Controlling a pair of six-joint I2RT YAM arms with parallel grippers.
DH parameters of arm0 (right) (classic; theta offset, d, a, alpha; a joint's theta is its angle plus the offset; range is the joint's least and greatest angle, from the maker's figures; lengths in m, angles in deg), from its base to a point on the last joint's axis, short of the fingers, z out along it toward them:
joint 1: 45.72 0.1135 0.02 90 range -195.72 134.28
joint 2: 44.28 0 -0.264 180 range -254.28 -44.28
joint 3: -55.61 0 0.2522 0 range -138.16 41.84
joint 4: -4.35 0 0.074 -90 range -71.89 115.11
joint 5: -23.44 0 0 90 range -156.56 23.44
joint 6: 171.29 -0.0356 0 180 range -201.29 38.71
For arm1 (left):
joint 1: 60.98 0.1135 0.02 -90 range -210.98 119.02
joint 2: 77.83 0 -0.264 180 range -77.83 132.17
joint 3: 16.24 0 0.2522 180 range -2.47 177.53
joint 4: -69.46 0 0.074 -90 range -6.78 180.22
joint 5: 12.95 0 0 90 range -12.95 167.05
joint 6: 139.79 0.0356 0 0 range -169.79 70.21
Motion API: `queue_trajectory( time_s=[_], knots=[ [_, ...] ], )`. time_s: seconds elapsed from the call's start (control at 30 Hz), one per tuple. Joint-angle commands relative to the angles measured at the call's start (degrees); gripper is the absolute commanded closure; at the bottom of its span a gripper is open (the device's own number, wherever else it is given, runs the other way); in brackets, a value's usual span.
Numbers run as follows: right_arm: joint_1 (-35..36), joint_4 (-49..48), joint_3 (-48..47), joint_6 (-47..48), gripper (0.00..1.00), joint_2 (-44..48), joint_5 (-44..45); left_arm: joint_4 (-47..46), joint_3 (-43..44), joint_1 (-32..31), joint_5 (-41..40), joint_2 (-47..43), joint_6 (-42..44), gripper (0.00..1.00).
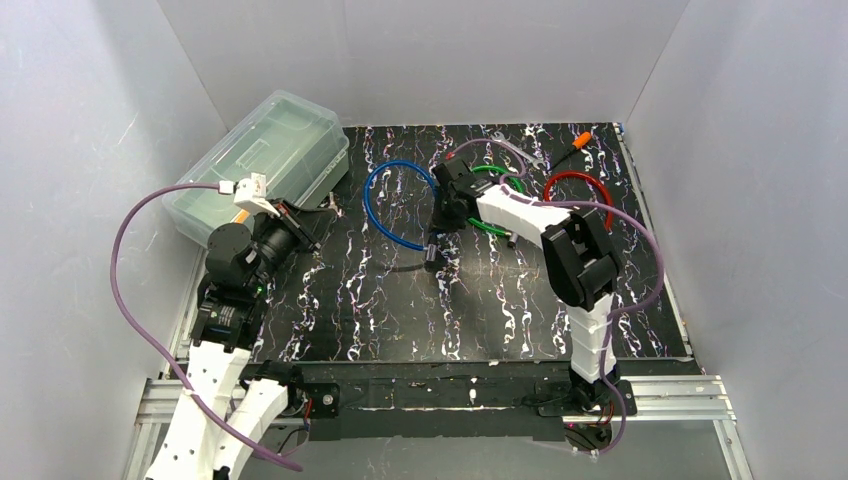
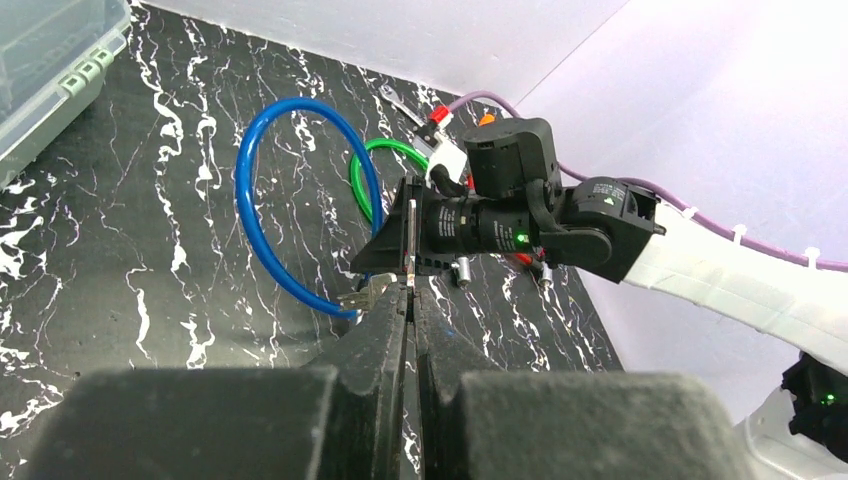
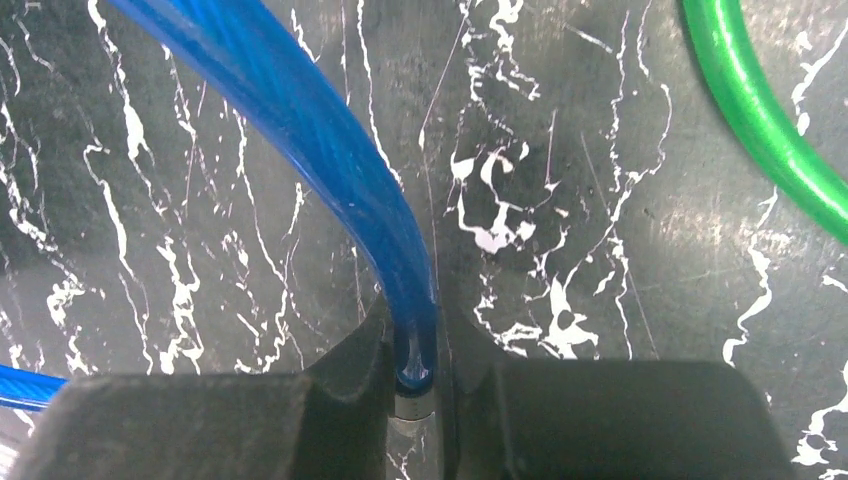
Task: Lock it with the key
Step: Place the lock at the center of the board.
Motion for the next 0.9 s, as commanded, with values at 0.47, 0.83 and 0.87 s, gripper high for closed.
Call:
queue_trajectory(
  time_s=[0.47,0.83,0.87],
  knots=[
    [0.5,0.0,-8.4,-3.4,0.80,-7.3,1.3,1.7,-1.8,0.8,-3.8,-2.3,0.3,1.00],
    [0.6,-0.6,-6.2,-6.8,0.62,-6.2,-0.4,3.4,-0.2,0.8,-5.7,-1.1,2.9,1.00],
    [0.6,-0.8,-5.9,-7.2,0.62,-6.0,-1.0,3.4,-0.2,0.7,-5.6,-1.0,2.9,1.00]
  ],
)
